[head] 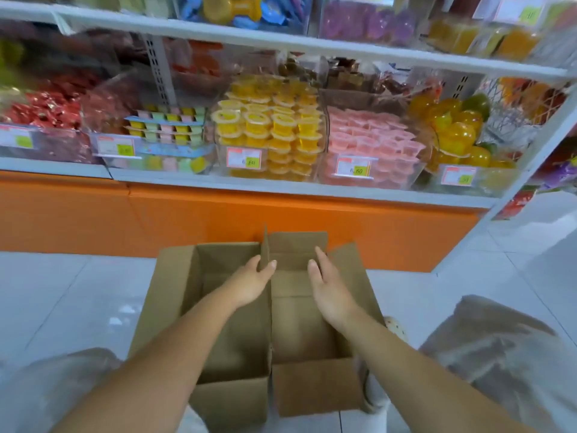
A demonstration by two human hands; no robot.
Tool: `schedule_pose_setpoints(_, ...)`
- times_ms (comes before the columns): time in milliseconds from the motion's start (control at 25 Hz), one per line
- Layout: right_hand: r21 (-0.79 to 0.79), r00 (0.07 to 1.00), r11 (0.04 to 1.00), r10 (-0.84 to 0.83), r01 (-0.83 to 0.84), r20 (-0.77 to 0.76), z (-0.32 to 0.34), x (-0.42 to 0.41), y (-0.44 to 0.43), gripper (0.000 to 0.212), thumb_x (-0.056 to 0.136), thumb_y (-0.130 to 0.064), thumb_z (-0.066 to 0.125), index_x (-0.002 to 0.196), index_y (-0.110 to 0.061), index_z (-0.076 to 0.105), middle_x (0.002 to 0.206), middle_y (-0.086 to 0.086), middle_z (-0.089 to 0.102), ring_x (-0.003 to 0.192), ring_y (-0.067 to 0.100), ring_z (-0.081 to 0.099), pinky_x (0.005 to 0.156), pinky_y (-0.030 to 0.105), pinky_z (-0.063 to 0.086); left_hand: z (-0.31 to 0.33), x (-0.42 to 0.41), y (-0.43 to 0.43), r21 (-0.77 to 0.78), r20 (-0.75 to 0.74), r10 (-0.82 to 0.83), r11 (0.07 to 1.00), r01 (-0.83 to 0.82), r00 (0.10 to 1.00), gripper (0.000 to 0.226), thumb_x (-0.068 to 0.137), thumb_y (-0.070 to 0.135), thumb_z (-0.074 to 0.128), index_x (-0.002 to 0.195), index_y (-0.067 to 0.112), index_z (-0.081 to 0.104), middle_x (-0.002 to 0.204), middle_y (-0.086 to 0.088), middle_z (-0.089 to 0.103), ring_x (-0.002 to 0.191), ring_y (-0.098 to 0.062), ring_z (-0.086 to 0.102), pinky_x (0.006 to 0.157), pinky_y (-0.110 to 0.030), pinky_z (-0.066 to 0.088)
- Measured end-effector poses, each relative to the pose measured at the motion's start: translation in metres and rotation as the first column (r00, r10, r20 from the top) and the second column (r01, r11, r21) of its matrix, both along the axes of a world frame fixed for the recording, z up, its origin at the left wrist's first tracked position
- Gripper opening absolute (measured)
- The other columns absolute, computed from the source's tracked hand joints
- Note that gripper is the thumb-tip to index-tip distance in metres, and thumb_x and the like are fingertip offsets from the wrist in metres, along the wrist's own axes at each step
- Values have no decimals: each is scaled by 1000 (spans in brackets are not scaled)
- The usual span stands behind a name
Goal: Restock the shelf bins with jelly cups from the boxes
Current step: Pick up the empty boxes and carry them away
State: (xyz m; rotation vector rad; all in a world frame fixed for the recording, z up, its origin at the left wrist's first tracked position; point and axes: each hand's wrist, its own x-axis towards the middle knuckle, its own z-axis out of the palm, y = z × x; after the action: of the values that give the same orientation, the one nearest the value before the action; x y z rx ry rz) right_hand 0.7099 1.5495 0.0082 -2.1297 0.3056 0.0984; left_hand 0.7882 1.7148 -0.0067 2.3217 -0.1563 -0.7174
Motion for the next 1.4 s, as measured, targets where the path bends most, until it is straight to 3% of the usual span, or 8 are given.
schedule_pose_setpoints(160,-2,980,995,-101,102,-171,-39,-18,-5,54,102,-48,21,153,-31,15,159,-7,17,145,14,20,115,30,17,-32,-6,-7,-95,-278,67,991,-97,958,86,93,72,36,159,32,-2,166,-1,13,143,-34,35,99,-48,50)
schedule_pose_setpoints(280,-87,944,980,-195,178,-264,-65,-25,-26,51,103,-45,22,152,-31,19,158,-1,22,144,21,23,116,35,19,-44,-2,-12,-174,-372,137,961,-214,918,89,93,65,47,158,34,-6,167,-2,11,142,-36,37,98,-56,50)
schedule_pose_setpoints(520,-484,874,875,-230,-7,-428,-123,-42,-72,55,101,-51,18,153,-35,10,162,5,4,148,31,4,119,46,8,-73,1,-39,-143,-298,204,956,-255,932,72,100,49,51,157,38,9,156,-2,37,128,-30,50,86,-42,53)
schedule_pose_setpoints(640,-553,845,831,-253,-60,-472,-144,-61,-89,57,100,-54,18,153,-38,6,162,3,-6,148,30,-5,120,48,2,-84,-7,-61,-153,-305,219,949,-275,927,67,102,42,49,158,34,13,151,-2,44,122,-27,53,78,-37,49)
schedule_pose_setpoints(880,-433,760,900,-307,37,-573,-163,-104,-129,58,100,-55,18,153,-37,3,162,1,0,149,28,-4,120,47,5,-103,-36,-133,-279,-466,166,905,-323,869,64,100,43,53,155,36,21,137,4,54,111,-21,58,100,-56,48)
schedule_pose_setpoints(1040,-91,793,952,-295,292,-533,-154,-133,-152,60,96,-62,15,152,-39,16,159,-6,21,149,22,4,120,44,4,-97,-63,-189,-322,-547,116,885,-336,829,78,98,44,56,158,34,7,155,5,34,137,-28,44,100,-48,46)
schedule_pose_setpoints(1160,219,783,828,-354,517,-512,-134,-139,-161,65,94,-66,16,151,-35,25,156,-8,26,146,17,19,119,36,11,-101,-76,-230,-367,-621,79,850,-378,780,83,97,43,58,158,32,4,159,-2,30,139,-29,42,86,-41,52)
schedule_pose_setpoints(1400,211,708,712,-527,670,-470,-107,-154,-201,57,98,-59,26,146,-31,36,152,-5,37,140,16,32,112,29,20,-108,-97,-305,-391,-688,-26,856,-340,725,92,90,45,67,157,38,5,161,-8,29,136,-32,46,92,-51,55)
